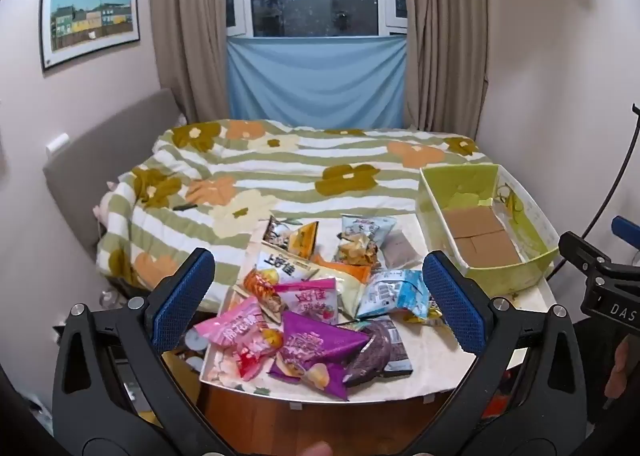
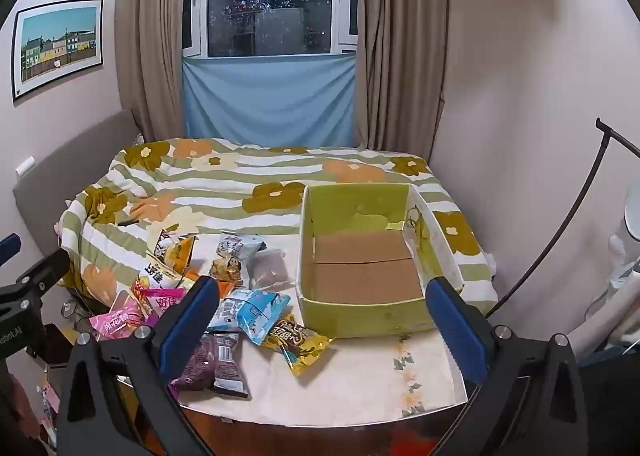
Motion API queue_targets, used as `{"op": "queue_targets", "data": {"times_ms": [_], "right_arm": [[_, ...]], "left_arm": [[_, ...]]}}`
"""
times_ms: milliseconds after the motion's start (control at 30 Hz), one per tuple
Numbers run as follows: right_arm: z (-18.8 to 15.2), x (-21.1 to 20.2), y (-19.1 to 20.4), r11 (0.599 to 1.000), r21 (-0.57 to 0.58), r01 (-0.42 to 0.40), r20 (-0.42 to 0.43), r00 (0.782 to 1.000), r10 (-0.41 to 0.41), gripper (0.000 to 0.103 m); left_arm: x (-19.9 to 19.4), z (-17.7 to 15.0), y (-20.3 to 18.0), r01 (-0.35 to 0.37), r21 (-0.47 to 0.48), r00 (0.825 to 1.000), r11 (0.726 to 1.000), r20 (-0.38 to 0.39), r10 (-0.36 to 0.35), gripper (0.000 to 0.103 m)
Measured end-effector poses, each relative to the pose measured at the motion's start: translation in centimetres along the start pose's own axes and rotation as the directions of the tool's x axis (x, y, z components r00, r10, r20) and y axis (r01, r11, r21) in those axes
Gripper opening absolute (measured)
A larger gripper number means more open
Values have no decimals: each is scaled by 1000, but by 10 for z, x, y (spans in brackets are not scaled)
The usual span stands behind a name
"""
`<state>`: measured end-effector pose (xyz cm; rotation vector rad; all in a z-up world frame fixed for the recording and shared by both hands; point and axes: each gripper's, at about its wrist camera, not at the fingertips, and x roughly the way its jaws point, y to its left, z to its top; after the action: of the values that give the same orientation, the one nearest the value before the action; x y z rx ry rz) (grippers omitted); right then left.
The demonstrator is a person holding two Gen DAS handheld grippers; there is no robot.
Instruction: Organize snacks
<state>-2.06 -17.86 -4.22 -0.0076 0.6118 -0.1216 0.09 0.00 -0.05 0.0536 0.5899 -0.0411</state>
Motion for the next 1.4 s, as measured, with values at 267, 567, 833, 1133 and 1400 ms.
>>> {"op": "queue_targets", "data": {"times_ms": [267, 567, 833, 1133, 1400], "right_arm": [[-1, 0, -2, 1000, 7, 0, -3, 1000, 0, 103], [-1, 5, -10, 1000, 21, 0, -6, 1000, 0, 103], [-1, 5, -10, 1000, 27, -3, -7, 1000, 3, 103], [1, 5, -10, 1000, 26, -2, -7, 1000, 2, 103], [1, 5, -10, 1000, 27, 0, -7, 1000, 1, 103]], "left_arm": [[-2, 1, -9, -23, 4, 1000, 1000, -7, 23, 103], [1, 1, -22, -16, 13, 1000, 1000, 1, 16, 103], [4, 2, -21, -19, 24, 1000, 1000, 0, 19, 103], [5, 3, -23, -21, 23, 1000, 1000, 4, 21, 103], [6, 2, -23, -22, 21, 1000, 1000, 4, 22, 103]]}}
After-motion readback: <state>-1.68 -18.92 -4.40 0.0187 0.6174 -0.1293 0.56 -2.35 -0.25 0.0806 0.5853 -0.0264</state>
